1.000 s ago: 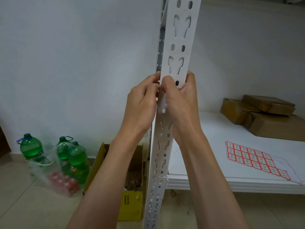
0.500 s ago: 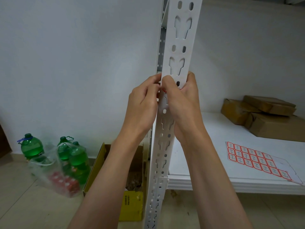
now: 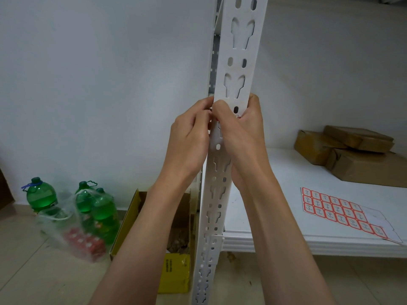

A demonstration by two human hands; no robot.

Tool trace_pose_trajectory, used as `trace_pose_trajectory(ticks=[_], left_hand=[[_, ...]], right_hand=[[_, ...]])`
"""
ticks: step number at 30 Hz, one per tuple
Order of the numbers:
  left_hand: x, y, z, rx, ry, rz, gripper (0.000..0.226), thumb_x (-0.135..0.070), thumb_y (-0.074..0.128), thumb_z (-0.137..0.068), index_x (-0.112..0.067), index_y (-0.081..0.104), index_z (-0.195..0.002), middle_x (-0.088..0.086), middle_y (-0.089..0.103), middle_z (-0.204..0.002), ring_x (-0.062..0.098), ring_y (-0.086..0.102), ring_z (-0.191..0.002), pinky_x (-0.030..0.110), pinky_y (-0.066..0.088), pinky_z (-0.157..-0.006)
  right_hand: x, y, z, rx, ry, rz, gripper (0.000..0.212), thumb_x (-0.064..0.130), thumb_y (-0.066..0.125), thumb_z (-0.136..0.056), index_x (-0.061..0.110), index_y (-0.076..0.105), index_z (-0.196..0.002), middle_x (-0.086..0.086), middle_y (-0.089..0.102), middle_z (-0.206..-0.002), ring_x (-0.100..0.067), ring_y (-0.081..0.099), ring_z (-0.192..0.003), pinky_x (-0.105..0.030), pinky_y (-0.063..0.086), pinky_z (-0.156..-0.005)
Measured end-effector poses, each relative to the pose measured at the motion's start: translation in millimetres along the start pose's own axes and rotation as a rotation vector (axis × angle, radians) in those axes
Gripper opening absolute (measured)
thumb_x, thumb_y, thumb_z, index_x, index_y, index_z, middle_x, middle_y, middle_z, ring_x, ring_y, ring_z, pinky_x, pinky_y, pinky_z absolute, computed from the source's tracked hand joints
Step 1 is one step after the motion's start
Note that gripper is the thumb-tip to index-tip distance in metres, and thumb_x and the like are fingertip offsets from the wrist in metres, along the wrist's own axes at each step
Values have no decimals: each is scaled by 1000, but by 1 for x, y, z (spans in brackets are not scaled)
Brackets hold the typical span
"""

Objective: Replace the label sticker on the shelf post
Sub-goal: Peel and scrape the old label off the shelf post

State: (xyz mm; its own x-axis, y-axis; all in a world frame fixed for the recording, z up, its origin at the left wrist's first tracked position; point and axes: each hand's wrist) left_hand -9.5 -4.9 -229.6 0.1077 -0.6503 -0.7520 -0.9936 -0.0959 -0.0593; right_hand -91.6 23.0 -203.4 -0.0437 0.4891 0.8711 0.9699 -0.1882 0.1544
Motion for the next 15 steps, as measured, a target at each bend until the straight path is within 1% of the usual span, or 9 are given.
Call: trace_pose_trajectory(ticks=[2, 5, 7, 11, 13, 15], left_hand=[[0, 0, 0, -3, -3, 5, 40, -16, 30, -108, -13, 64, -127, -1, 71, -118, 6, 67, -104, 11, 52, -79], [-2, 0, 1, 0, -4, 0, 39, -15, 30, -108, -15, 66, -125, -3, 72, -114, 3, 67, -99, 10, 51, -75], [-3, 0, 1, 3, 1, -2, 39, -14, 31, -107, -15, 66, -123, -3, 72, -111, 3, 67, -97, 11, 51, -75], [-1, -2, 1, 10, 5, -14, 39, -15, 32, -107, -16, 67, -125, -6, 73, -110, 2, 67, -97, 12, 52, -76], [-1, -4, 1, 22, 4, -27, 39, -14, 32, -106, -16, 66, -126, -5, 73, -111, 5, 68, -98, 15, 53, -78], [2, -7, -1, 38, -9, -50, 39, -15, 34, -105, -13, 64, -130, -2, 71, -116, 9, 68, -103, 22, 56, -84]], right_hand=[[0, 0, 0, 5, 2, -1, 27, 16, 63, -92, 17, 51, -116, 7, 63, -85, -2, 65, -70, -17, 52, -61], [2, 0, -1, 15, 10, -3, 26, 15, 61, -93, 15, 51, -117, 2, 63, -90, -2, 64, -69, -15, 51, -58], [3, -1, -1, 27, 17, -13, 26, 14, 60, -93, 13, 51, -117, 1, 63, -92, -3, 64, -70, -15, 51, -57], [3, -1, -1, 27, 5, -7, 25, 14, 60, -93, 14, 51, -116, 5, 62, -86, 5, 62, -61, -12, 50, -54], [2, -2, 0, 24, 0, 7, 22, 16, 59, -94, 15, 51, -115, 5, 61, -86, 5, 62, -63, -13, 50, -55], [3, -3, 0, 40, 9, -7, 21, 14, 57, -95, 14, 51, -115, 3, 60, -87, 6, 62, -61, -11, 50, -53]])
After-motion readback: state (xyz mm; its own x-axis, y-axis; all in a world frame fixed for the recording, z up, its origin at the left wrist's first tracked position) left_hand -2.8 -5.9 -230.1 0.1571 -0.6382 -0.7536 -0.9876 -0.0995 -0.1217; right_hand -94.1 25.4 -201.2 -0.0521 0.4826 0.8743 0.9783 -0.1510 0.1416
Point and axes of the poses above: each hand's wrist, its own z-axis away from the middle knuckle, its own y-axis out of the palm, x = y × z
